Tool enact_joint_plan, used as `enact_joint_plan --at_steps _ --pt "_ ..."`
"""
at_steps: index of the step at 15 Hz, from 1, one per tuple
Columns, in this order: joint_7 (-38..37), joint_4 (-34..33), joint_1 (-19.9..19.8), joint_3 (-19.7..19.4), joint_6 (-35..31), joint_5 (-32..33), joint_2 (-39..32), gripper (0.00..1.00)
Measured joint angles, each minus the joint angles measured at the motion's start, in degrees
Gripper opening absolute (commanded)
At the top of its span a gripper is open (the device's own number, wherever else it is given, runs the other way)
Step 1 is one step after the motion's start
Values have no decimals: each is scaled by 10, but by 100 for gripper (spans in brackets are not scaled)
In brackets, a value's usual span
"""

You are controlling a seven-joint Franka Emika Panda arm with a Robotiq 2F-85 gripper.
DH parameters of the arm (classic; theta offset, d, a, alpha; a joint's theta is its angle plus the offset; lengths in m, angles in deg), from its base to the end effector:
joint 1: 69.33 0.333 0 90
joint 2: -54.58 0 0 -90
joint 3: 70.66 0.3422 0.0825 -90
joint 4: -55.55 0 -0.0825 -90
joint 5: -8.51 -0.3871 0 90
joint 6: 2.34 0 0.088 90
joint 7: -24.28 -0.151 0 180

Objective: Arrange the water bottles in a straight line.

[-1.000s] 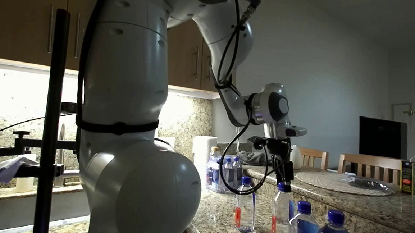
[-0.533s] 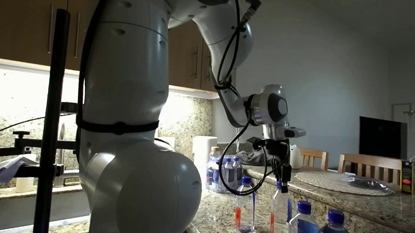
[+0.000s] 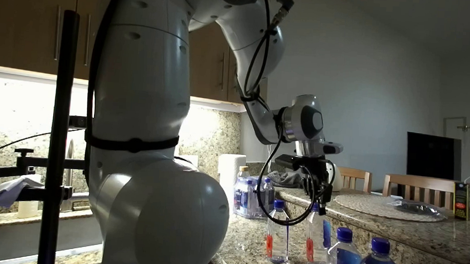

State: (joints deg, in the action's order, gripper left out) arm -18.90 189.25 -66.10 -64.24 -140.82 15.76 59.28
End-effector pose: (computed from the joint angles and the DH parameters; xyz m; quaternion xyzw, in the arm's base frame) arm 0.5122 0.0828 0.3669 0.9648 -0.2448 0.0958 0.0085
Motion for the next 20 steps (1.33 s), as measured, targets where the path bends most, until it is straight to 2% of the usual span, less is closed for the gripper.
enact_joint_plan --at_steps 3,6,11,16,20 --pt "104 5 0 -5 -6 -15 22 15" --pt "229 7 7 -14 1 -66 49 15" --pt "428 7 44 -65 81 -122 91 15" --pt "593 10 27 -96 176 -109 133 15" --pt "644 32 20 -103 178 -72 151 15"
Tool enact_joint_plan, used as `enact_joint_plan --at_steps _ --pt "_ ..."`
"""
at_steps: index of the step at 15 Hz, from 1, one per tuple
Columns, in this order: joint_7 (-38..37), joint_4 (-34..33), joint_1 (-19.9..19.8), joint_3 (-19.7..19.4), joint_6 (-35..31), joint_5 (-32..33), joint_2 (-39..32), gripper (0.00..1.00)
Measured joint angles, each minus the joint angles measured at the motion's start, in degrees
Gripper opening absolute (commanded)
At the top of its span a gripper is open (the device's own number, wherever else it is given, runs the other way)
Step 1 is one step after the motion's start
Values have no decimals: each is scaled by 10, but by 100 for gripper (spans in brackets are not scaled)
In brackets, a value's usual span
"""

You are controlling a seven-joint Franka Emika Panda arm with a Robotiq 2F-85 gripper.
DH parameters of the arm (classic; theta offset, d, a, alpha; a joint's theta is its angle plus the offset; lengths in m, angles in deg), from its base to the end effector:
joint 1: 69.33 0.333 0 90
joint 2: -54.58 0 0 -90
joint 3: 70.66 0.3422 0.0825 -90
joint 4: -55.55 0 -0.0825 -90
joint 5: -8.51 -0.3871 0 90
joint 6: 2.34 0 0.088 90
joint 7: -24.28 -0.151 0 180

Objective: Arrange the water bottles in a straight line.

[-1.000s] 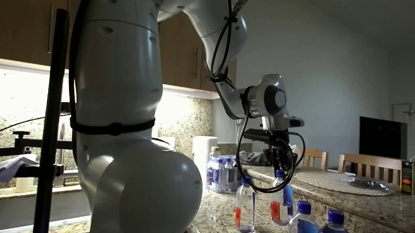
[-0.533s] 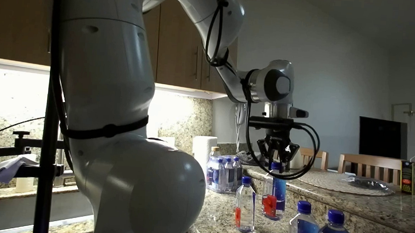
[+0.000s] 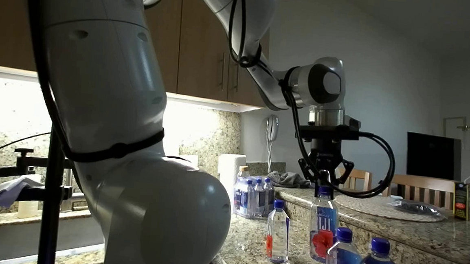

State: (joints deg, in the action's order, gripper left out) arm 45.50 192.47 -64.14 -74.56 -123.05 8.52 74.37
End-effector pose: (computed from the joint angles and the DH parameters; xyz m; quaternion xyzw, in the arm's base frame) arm 0.4411 0.0094 0.4343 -0.9799 -0.1967 -0.0324 0.0060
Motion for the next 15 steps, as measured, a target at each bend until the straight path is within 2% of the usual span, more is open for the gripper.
enact_joint_plan --at_steps 4,5,8,9,15 --pt "1 11 1 4 -51 16 -1 15" --pt "1 8 1 5 -67 16 -4 35" --pt "1 6 1 5 -69 16 -10 35" --pt "1 6 1 5 -69 16 -11 15" --pt "0 11 2 5 -68 9 -14 15"
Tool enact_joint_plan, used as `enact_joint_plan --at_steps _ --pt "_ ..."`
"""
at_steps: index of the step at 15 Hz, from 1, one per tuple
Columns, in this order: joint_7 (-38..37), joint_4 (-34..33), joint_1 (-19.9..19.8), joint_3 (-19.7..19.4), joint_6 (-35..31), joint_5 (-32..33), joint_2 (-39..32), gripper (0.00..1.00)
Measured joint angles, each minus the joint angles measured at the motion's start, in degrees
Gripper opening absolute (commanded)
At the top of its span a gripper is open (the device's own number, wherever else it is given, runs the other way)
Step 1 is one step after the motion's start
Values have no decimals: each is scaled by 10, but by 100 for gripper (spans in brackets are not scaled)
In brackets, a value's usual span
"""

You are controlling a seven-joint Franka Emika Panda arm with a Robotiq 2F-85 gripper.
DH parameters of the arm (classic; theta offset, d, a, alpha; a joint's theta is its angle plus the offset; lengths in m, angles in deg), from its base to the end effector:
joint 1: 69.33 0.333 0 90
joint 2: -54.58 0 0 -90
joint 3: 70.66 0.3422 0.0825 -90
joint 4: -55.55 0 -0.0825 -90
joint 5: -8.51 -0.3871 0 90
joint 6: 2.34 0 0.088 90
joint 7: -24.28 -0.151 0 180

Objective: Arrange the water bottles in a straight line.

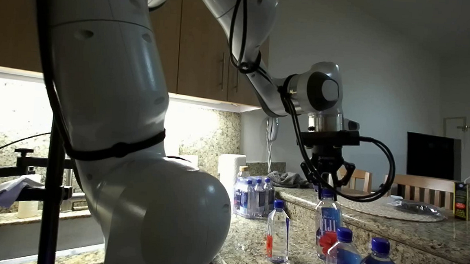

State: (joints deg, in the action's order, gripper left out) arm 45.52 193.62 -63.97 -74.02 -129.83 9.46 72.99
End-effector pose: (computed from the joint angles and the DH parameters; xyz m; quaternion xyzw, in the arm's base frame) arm 0.4550 0.0144 0.4260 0.9761 0.2063 0.0675 0.0090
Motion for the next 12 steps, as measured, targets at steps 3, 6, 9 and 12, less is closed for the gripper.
enact_joint_plan --at_steps 3,6,9,12 --pt "0 9 2 1 3 -10 1 15" --pt "-3 24 2 4 6 -12 9 15" --pt "-16 45 2 10 5 -12 24 15" --pt "-33 69 2 16 5 -12 42 15"
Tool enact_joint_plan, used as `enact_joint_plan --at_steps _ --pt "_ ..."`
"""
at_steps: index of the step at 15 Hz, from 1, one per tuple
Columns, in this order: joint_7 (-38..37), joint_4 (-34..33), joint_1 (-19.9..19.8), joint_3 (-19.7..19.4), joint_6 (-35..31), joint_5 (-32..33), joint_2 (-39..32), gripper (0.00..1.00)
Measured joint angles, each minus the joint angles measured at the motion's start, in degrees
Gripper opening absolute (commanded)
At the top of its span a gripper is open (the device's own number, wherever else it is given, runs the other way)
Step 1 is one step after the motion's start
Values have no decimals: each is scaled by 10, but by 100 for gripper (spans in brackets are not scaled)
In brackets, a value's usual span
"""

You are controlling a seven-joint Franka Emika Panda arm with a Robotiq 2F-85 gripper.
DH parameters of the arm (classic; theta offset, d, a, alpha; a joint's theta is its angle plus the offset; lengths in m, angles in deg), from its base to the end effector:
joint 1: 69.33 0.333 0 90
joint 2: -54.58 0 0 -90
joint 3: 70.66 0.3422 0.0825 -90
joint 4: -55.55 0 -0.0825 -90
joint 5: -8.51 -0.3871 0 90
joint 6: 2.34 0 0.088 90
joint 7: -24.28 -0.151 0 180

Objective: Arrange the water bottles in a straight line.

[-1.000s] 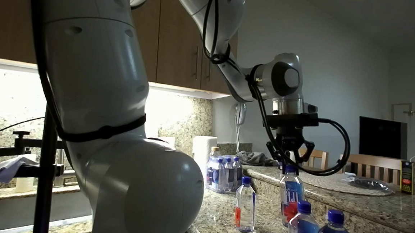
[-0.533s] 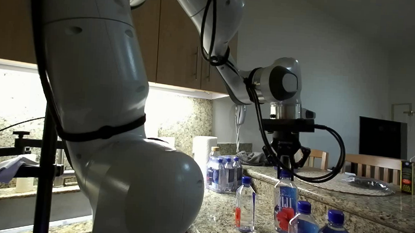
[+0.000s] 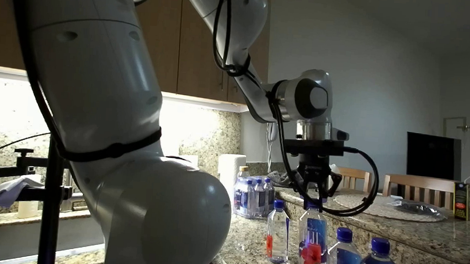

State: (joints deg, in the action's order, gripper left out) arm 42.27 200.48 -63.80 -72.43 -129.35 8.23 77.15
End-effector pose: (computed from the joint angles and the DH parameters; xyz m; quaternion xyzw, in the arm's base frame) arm 0.4150 0.0278 0.3997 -0.9813 -0.1881 -0.0411 0.0029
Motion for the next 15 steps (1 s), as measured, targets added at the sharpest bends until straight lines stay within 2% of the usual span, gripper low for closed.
enact_joint_plan --at_steps 8,15 --pt "-52 32 -9 3 1 1 30 15" --pt "-65 41 -21 2 1 1 32 15"
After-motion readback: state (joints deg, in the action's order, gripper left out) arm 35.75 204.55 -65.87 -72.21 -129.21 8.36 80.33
